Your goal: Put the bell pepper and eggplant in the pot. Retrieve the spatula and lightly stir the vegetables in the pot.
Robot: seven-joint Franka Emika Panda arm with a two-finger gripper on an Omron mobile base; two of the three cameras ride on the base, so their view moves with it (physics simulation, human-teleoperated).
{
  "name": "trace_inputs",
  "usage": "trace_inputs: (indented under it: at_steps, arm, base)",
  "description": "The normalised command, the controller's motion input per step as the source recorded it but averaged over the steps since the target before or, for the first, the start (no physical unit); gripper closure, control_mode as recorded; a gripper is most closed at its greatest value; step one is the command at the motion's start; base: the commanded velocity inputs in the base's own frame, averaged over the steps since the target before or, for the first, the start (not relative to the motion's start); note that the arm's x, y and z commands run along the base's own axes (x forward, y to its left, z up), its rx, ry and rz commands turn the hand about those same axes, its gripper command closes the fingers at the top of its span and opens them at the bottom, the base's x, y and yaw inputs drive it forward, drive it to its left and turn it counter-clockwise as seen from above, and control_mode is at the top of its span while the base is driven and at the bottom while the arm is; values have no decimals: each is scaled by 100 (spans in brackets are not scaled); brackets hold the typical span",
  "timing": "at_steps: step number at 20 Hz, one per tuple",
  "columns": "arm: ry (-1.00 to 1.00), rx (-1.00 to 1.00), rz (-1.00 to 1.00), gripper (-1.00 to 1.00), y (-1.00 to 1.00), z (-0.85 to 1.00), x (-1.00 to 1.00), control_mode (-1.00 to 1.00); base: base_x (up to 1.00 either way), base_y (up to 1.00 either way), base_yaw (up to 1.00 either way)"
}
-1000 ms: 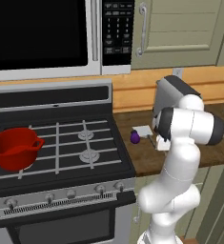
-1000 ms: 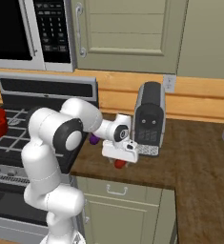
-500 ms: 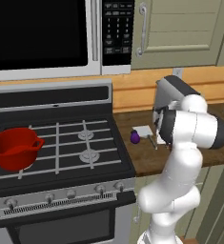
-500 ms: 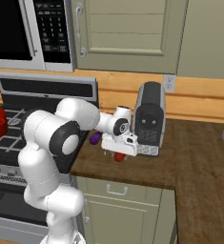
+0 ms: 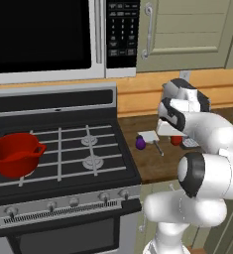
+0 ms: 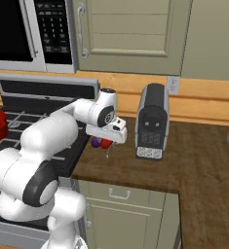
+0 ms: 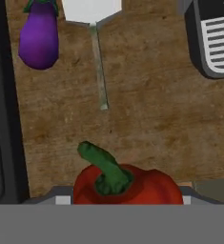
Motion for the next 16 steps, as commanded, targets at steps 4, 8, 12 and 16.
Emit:
trace_inputs:
  at_steps: [4,8,12,16]
  arm:
    - [-6,0,9,100,23,100,-10,-100]
    - [9,-6,3,100,4,99,-18,-100]
    - [7,-7,5,100,0,75,-19,-100]
    - [-10,-1,3,100,0,51,-50,-100]
  base:
    - [0,0,0]
    - [0,0,0]
    - [0,0,0]
    - [0,0,0]
